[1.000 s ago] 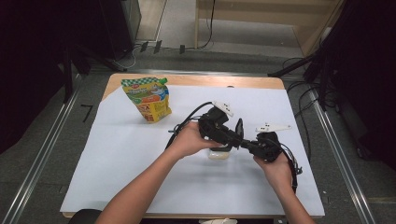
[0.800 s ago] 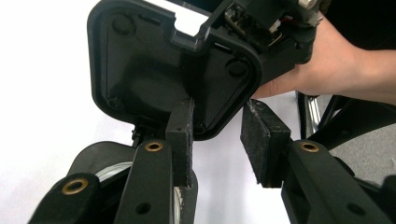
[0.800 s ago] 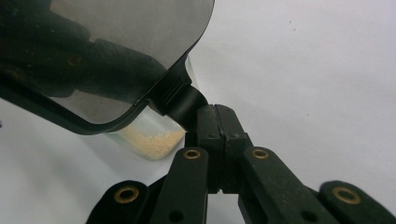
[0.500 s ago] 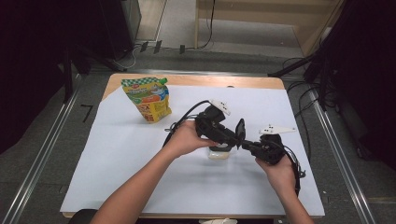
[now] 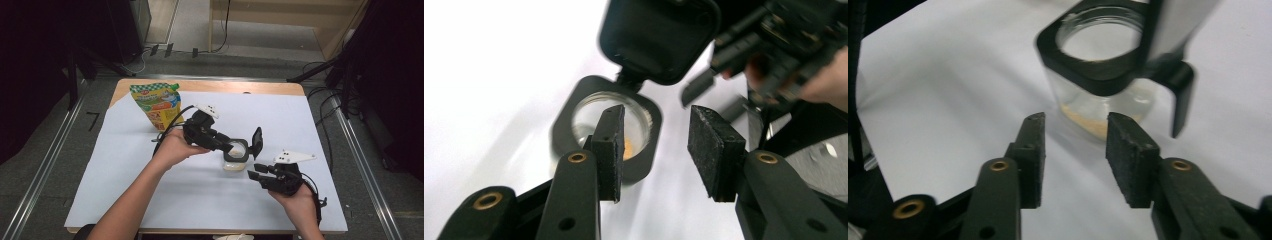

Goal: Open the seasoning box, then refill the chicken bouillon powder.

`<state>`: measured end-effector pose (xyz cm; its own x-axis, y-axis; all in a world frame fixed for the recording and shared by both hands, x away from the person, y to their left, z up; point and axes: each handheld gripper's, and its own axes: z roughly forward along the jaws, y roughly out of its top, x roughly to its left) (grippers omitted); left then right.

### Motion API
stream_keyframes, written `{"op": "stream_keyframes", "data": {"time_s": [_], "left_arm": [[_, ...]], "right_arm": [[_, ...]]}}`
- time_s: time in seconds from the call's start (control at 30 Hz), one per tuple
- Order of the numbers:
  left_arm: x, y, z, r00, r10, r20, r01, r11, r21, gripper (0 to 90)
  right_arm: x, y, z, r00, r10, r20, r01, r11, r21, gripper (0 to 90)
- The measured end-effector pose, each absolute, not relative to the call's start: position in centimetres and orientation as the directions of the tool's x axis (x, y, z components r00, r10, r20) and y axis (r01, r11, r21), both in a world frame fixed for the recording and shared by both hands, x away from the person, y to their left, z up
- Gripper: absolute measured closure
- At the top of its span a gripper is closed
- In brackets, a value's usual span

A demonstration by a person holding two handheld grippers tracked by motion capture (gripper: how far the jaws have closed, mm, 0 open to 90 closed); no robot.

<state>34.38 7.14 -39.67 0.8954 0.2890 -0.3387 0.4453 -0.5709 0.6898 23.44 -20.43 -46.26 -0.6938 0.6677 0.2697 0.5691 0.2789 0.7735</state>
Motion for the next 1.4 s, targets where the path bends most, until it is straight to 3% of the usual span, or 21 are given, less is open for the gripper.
{"op": "stream_keyframes", "data": {"time_s": [0.2, 0.37, 0.67, 1.4], "left_arm": [[34.7, 9.5, -39.6, 0.873, 0.350, -0.339, 0.484, -0.546, 0.684, 57.1], [35.0, 11.2, -40.0, 0.849, 0.399, -0.347, 0.524, -0.545, 0.655, 48.1], [35.2, 14.8, -39.9, 0.817, 0.457, -0.351, 0.560, -0.485, 0.672, 43.9], [36.0, 21.2, -39.8, 0.740, 0.577, -0.345, 0.625, -0.399, 0.671, 44.3]], "right_arm": [[22.6, -18.6, -46.2, -0.743, 0.618, 0.258, 0.531, 0.310, 0.788, 53.6], [22.7, -17.6, -46.6, -0.760, 0.588, 0.276, 0.538, 0.332, 0.775, 51.6], [22.4, -15.5, -46.5, -0.801, 0.536, 0.267, 0.508, 0.374, 0.776, 50.7], [22.8, -13.1, -47.4, -0.827, 0.495, 0.266, 0.499, 0.429, 0.753, 50.4]]}}
